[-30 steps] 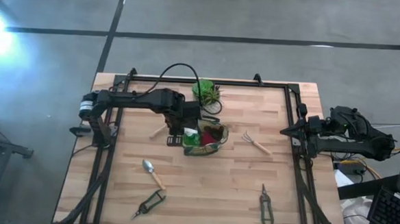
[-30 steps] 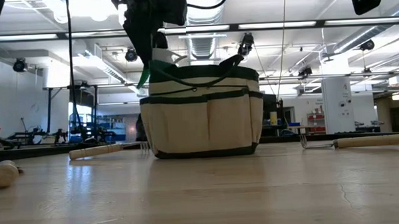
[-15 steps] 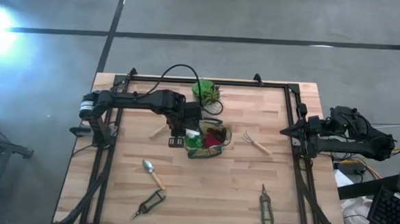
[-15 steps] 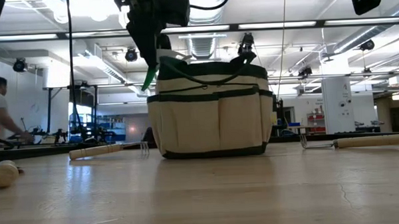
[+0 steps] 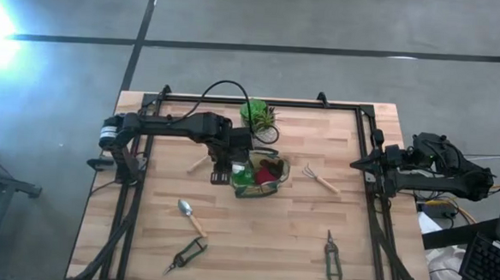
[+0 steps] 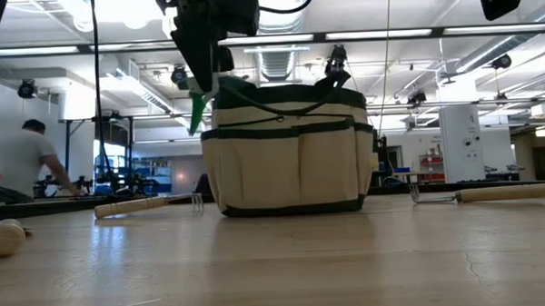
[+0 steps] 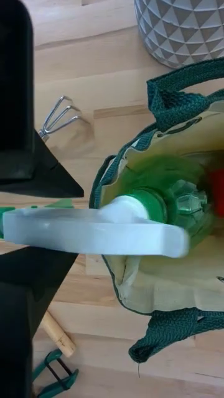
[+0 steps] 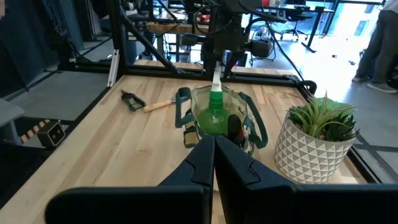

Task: Pick & Place Garden tools in Gardening bag
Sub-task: Put the green spray bottle into the gardening bag, then put the right green shear scissors into the gardening bag

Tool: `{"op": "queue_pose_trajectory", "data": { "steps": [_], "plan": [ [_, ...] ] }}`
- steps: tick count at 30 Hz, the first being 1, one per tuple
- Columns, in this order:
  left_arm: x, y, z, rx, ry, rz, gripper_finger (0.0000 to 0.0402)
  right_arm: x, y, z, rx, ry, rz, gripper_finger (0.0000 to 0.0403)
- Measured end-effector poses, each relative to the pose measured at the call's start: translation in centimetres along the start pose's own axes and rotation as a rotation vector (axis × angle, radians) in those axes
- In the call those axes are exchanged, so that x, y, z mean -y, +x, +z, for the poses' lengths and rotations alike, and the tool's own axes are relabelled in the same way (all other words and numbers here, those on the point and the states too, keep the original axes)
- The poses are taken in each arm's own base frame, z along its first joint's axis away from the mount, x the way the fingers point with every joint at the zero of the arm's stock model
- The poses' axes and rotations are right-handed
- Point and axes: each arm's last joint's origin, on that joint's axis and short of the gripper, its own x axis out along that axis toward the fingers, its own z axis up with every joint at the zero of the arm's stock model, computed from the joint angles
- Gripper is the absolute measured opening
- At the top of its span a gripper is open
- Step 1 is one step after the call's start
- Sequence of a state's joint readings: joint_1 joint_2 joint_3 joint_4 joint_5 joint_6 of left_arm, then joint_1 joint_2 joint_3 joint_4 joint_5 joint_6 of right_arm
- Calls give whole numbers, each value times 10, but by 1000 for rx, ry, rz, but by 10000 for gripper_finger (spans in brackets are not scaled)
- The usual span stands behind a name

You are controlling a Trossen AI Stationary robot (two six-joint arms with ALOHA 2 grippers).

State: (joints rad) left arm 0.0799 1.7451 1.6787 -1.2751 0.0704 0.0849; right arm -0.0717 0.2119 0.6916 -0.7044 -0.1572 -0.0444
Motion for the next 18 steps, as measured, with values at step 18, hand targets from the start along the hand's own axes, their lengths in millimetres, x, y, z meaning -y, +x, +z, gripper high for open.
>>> {"op": "queue_pose_trajectory", "data": {
  "steps": [18],
  "plan": [
    [4,-2,4,38,-91,-130,185,0,0,0,0,0,0,8]
  ]
}}
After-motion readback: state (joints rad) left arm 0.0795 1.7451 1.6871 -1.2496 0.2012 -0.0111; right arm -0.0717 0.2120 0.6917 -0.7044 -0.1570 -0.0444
